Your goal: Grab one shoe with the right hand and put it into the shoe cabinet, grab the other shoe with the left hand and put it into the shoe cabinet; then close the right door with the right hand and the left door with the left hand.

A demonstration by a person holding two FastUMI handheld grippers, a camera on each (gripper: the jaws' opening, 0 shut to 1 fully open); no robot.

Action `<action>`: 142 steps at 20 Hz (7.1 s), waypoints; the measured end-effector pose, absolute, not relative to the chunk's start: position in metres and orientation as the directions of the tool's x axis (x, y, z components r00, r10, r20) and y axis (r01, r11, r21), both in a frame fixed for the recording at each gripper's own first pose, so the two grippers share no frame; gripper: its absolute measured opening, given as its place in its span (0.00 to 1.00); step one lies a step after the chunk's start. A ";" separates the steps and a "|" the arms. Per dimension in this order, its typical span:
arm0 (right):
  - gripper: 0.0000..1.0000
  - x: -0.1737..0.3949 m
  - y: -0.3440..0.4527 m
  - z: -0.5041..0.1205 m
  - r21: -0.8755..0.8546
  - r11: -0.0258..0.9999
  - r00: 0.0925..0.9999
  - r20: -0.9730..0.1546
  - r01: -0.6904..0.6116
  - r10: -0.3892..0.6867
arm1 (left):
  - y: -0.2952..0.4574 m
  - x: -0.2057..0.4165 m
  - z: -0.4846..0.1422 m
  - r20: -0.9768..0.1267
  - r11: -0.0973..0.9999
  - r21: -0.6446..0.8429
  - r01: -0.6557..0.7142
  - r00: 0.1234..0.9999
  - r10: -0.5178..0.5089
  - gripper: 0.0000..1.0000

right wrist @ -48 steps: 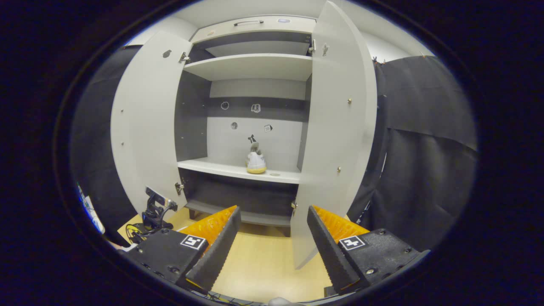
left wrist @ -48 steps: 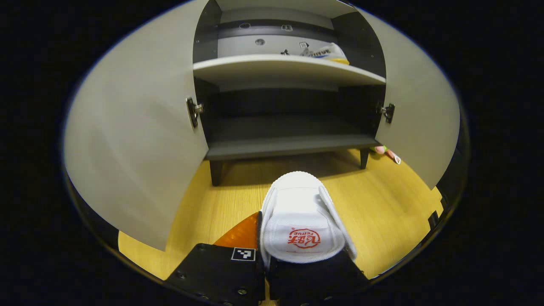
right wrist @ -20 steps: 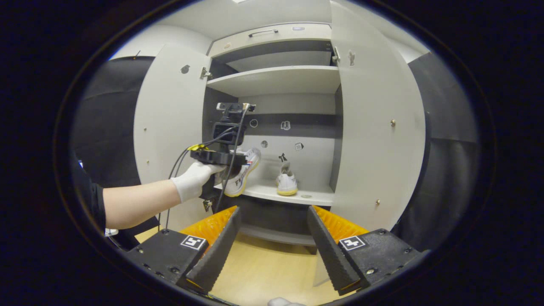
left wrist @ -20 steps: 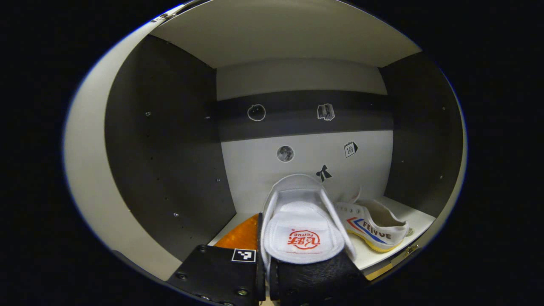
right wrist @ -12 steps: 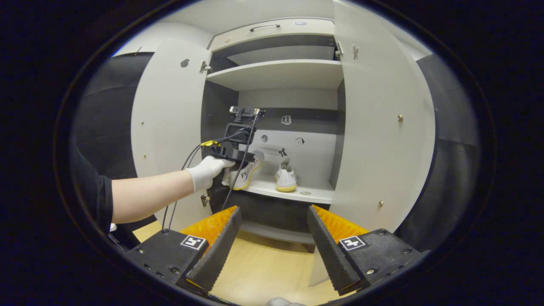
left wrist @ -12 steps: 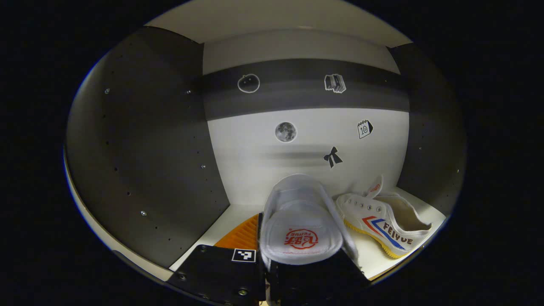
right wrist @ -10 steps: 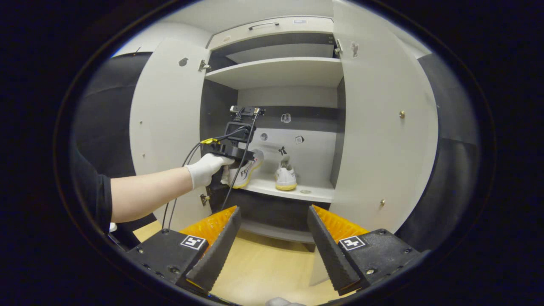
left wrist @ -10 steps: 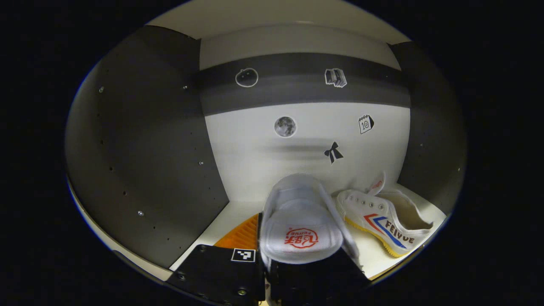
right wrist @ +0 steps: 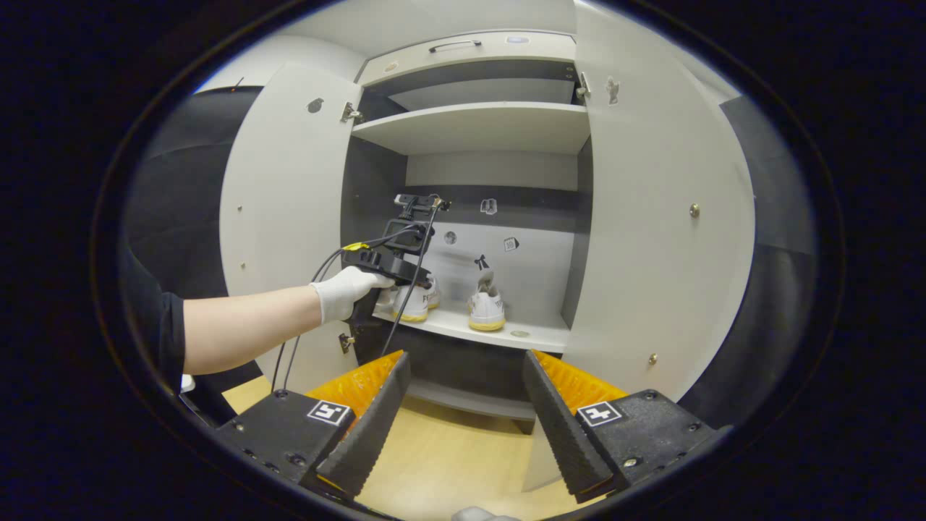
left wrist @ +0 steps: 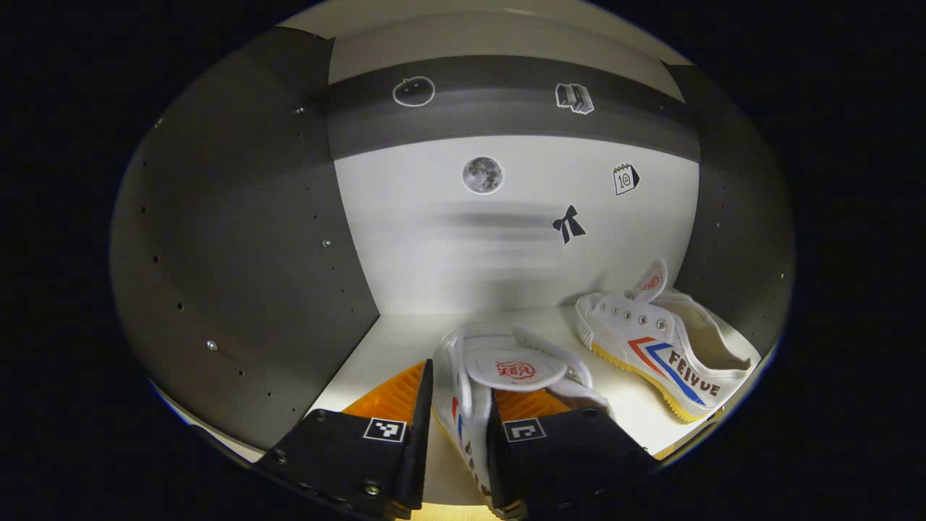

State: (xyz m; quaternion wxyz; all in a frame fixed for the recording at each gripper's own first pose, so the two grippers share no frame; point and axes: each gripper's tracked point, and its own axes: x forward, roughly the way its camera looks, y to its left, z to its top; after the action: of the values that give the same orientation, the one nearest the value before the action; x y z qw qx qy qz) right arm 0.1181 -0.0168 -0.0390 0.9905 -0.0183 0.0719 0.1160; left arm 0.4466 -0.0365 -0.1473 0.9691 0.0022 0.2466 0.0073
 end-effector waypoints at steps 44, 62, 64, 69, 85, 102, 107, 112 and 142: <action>0.99 0.044 -0.031 -0.042 0.021 0.999 0.989 -0.135 -0.049 0.051 | -0.037 0.123 -0.032 0.011 0.998 0.042 0.048 0.999 -0.048 0.96; 0.99 -0.005 -0.163 -0.024 0.049 0.982 0.979 -0.100 0.181 -0.175 | -0.047 -0.017 -0.068 -0.087 0.999 -0.012 0.032 0.996 -0.033 0.96; 0.99 0.011 -0.197 -0.014 0.046 0.979 0.977 -0.091 0.200 -0.195 | -0.057 -0.017 -0.063 -0.079 1.000 -0.014 0.018 0.997 -0.019 0.96; 0.99 0.065 -0.250 0.007 0.074 0.979 0.980 -0.069 0.191 -0.186 | -0.074 -0.017 -0.060 -0.085 0.998 -0.031 -0.051 0.995 0.048 0.96; 0.92 0.104 -0.205 0.012 0.078 0.996 0.996 -0.087 0.044 -0.037 | -0.043 -0.024 -0.062 -0.127 0.988 -0.012 -0.157 0.980 0.154 0.96; 0.87 0.126 -0.072 0.017 0.047 0.997 0.995 -0.078 -0.063 0.067 | 0.029 -0.033 -0.069 -0.121 0.994 0.005 -0.111 0.986 0.111 0.96; 0.96 0.104 -0.049 0.017 0.047 0.997 0.994 -0.084 -0.065 0.069 | 0.043 -0.031 -0.069 -0.111 0.995 -0.007 -0.099 0.989 0.097 0.96; 0.96 0.064 -0.018 0.007 0.045 0.994 0.990 -0.098 -0.097 0.101 | 0.071 -0.018 -0.069 -0.102 0.994 0.000 -0.107 0.989 0.106 0.96; 0.96 0.000 -0.018 -0.036 0.059 0.998 0.979 -0.203 -0.014 0.026 | 0.185 0.108 -0.033 -0.005 0.964 -0.008 -0.264 0.964 0.264 0.87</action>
State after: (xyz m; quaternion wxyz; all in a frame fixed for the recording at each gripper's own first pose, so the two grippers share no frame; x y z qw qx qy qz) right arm 0.0004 -0.0175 -0.0364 0.9943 0.0286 0.1023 0.0102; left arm 0.1082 0.1848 -0.0331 0.9911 -0.0041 0.0019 0.1334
